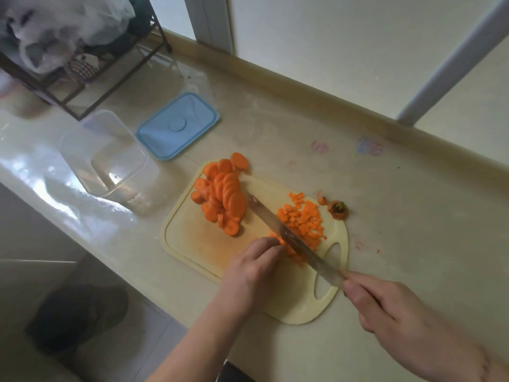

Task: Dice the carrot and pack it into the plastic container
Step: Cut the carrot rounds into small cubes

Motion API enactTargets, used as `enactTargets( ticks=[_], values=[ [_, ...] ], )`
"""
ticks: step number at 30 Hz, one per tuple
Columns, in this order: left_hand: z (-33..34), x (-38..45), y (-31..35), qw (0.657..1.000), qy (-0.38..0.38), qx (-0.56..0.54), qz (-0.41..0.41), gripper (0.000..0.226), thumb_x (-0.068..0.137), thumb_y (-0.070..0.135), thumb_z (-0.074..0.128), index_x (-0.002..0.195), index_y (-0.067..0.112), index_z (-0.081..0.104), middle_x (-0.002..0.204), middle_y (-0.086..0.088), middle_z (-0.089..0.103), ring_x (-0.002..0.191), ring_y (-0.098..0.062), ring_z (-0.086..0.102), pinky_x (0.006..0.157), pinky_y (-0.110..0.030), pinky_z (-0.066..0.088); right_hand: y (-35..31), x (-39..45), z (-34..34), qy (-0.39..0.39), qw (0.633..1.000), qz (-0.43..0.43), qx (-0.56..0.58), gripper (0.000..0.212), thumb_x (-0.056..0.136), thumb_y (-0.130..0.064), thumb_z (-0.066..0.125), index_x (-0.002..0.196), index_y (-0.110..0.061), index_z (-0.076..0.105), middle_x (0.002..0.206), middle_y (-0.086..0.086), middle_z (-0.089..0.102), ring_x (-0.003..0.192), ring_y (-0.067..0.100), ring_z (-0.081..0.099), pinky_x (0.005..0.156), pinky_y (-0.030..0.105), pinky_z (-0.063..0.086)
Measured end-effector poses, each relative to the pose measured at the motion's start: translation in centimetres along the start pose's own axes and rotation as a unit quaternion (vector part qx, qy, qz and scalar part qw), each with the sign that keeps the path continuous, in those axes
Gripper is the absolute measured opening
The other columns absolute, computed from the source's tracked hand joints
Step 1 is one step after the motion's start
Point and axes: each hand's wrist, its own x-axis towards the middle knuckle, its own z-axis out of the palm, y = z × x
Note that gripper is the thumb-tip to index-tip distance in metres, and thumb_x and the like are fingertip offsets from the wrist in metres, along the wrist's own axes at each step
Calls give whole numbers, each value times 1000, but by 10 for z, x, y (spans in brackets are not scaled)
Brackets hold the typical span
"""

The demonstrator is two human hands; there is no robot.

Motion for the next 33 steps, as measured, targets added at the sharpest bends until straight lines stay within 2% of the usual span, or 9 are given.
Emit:
enactTargets(
  ticks=[2, 7, 12, 17, 20, 23, 26, 30, 33],
  values=[
    [6, 15, 1, 1000, 15, -6, -10, 27, 89, -3, 61, 110, 14, 63, 111, -5, 66, 94, -23, 66, 78, -27, 53, -2, -2, -5, 14, 1000, 4, -13, 64, 76, -78, 24, 120, -48, 59, 50, -11, 41, 49, 2, 45, 51, 10, 34],
    [-1, 16, 5, 999, 37, -28, -9, 17, 101, 7, 48, 105, 13, 64, 110, -6, 67, 94, -22, 67, 80, -22, 51, 5, -7, -12, 18, 999, 14, -49, 78, 70, -91, 17, 128, -52, 51, 57, -2, 54, 53, 6, 53, 62, 25, 49],
    [-22, 4, -3, 989, 138, -31, -39, 25, 90, -9, 60, 98, 15, 65, 105, -1, 62, 94, -15, 64, 80, -23, 52, -1, -10, -14, 64, 983, -23, -172, 65, 78, -80, 14, 129, -56, 47, 57, -26, 55, 55, 2, 53, 51, 17, 39],
    [-42, 23, 9, 960, 263, -57, -81, 15, 83, -2, 55, 89, 7, 66, 91, -7, 60, 92, -11, 60, 82, -25, 47, 13, -8, -12, 89, 950, -51, -296, 58, 94, -69, 22, 127, -38, 59, 69, -16, 67, 54, 10, 62, 41, 28, 48],
    [-51, 35, 18, 980, 183, -85, -2, 21, 74, -1, 51, 86, 11, 63, 86, -7, 62, 83, -26, 59, 79, -36, 46, 17, -8, -10, 105, 929, -80, -345, 59, 94, -67, 23, 124, -34, 63, 62, -8, 65, 47, 17, 60, 35, 31, 45],
    [-53, 46, 19, 1000, -3, -25, 10, 15, 74, 16, 56, 81, 14, 69, 88, 4, 65, 87, -20, 58, 81, -41, 45, 20, -8, -8, 121, 910, -104, -382, 59, 94, -64, 26, 121, -30, 66, 55, -3, 60, 40, 19, 55, 32, 31, 41],
    [-48, 51, 18, 994, -97, 51, -22, 18, 83, 36, 59, 82, 22, 70, 91, 9, 64, 90, -15, 56, 84, -42, 46, 23, -6, -7, 133, 891, -126, -415, 58, 92, -62, 31, 118, -27, 69, 51, 0, 55, 36, 22, 51, 31, 30, 36],
    [-44, 59, 21, 973, -193, 113, -49, 48, 92, 65, 46, 110, 28, 71, 111, 10, 63, 105, -14, 52, 96, -41, 42, 25, -3, -4, 147, 873, -145, -442, 64, 95, -61, 23, 114, -24, 72, 47, -1, 51, 33, 23, 48, 30, 27, 33],
    [-43, 60, 22, 966, -221, 122, -48, 61, 94, 71, 37, 127, 29, 65, 123, 10, 60, 115, -14, 48, 100, -42, 39, 26, -1, -3, 153, 867, -151, -449, 67, 96, -62, 19, 114, -24, 72, 49, 0, 53, 33, 23, 50, 30, 28, 34]
  ],
)
